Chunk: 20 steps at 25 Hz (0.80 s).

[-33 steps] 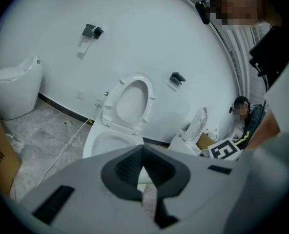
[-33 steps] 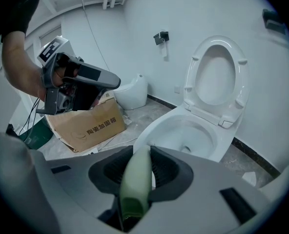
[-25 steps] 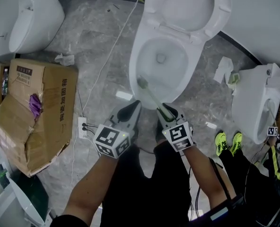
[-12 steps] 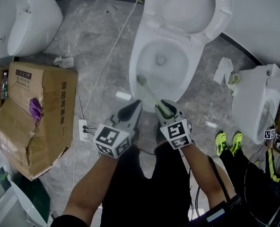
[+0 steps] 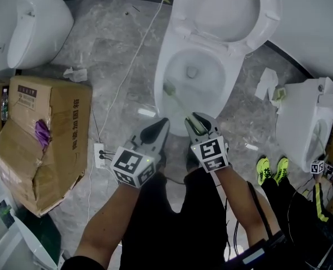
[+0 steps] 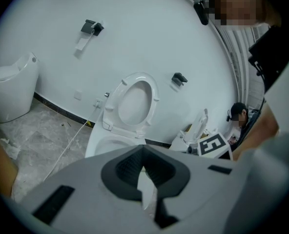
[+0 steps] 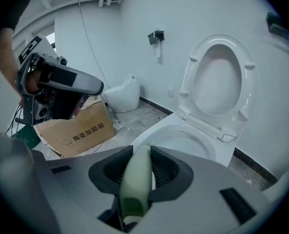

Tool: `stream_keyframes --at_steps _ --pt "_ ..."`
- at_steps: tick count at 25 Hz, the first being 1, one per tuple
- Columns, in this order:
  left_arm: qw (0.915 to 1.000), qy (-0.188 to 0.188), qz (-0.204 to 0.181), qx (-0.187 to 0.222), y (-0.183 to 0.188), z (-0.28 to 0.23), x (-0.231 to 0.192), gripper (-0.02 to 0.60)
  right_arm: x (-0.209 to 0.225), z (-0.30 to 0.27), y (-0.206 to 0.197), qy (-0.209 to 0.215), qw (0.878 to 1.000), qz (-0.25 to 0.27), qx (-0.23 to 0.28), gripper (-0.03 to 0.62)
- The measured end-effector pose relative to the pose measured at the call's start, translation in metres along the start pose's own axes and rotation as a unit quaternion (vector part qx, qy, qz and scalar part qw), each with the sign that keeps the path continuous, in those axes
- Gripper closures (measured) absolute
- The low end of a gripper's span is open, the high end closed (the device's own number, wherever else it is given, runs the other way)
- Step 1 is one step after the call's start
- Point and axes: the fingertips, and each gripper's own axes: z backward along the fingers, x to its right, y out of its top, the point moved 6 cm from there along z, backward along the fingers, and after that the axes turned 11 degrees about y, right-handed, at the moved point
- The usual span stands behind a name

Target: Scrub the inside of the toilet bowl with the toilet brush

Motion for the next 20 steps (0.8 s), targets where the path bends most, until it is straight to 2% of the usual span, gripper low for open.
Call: stream_keyframes --at_steps 20 --pt "0.9998 0.015 0.007 -0.006 0.006 -0.025 -0.016 0.572 0.061 -0.021 0.026 -0.032 0.999 -0.007 0.018 0.477"
